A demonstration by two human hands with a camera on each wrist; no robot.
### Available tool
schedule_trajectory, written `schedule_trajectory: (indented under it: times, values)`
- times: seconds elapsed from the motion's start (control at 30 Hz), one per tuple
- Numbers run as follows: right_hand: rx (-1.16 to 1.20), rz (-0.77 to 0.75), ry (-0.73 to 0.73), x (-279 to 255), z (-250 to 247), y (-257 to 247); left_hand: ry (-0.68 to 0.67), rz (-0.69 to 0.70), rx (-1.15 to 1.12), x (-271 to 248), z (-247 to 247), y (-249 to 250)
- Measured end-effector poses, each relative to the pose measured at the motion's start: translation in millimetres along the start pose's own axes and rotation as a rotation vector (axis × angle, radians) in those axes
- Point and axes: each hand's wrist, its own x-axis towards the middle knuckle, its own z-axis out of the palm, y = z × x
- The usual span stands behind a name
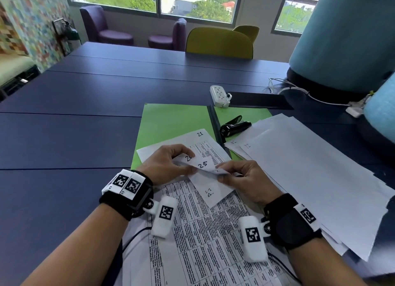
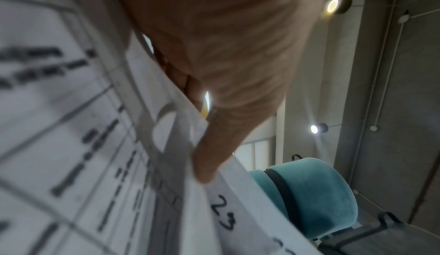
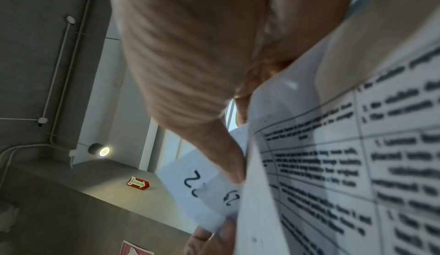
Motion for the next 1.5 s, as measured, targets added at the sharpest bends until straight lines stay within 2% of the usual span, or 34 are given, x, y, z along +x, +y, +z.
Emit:
schedule_trajectory:
  times: [0.13, 0.23, 0.3, 0.4, 0.5, 0.6, 0.7, 0.8, 0.87, 0.93, 1.1, 1.27, 1.4, 1.5]
  values:
    - [-0.38, -0.037, -0.039, -0.2, -0.4, -4.0, -0.01, -0.04, -0.088, -0.5, 2.0, 2.3]
    - [-0.522, -0.03, -0.106, -4.5, 2.9, -11.5, 0.039, -0.049, -0.173, 1.3, 5.2, 5.3]
    - [-0.542, -0.046, -0.116, -9.5, 6.6, -17.5, 0.072, -0.039, -0.137, 2.2, 6.3, 2.9]
    - [-0.453, -0.089, -0.081, -15.7, 13.4, -22.5, 0.106, -0.03, -0.062, 5.5, 5.1, -4.7]
    - [-0.431, -0.124, -0.114, -20.2, 24.0, -26.7, 0.113, -0.014, -0.036, 6.8, 3.2, -3.7]
    - [-0.498, -0.045, -0.048, -12.2, 30.8, -34.1, 0.046, 0.001, 0.027, 5.1, -0.3, -2.7]
    - [-0.645, 0.065, -0.017, 8.3, 33.4, -37.2, -0.016, 0.027, -0.033, 3.0, -2.4, -2.2]
    - [-0.949, 0.116, -0.033, 25.5, 36.1, -39.5, 0.0, 0.051, -0.06, 2.5, -4.8, -2.5]
    - [-1.061, 0.128, -0.065, 30.2, 39.2, -42.7, 0.035, 0.066, 0.002, 0.9, -6.9, 0.1]
    - [-1.066, 0.12, -0.086, 31.8, 40.9, -44.8, 0.023, 0.044, 0.098, 1.3, -8.6, 0.3]
    - [-0.875, 0.101, -0.076, 26.2, 34.1, -60.4, 0.003, -0.039, 0.343, 3.9, -12.0, 5.2]
    - [-0.671, -0.03, 0.129, 20.2, 18.1, -76.0, 0.07, -0.034, 0.415, 2.1, -22.4, 10.9]
    - [-0.84, 0.118, -0.007, 11.7, -3.2, -73.4, 0.075, -0.003, 0.394, 4.3, -23.8, 7.5]
    - [-0.778, 0.014, 0.224, 11.5, -24.9, -69.6, 0.093, -0.036, 0.355, 8.0, -23.5, 3.8]
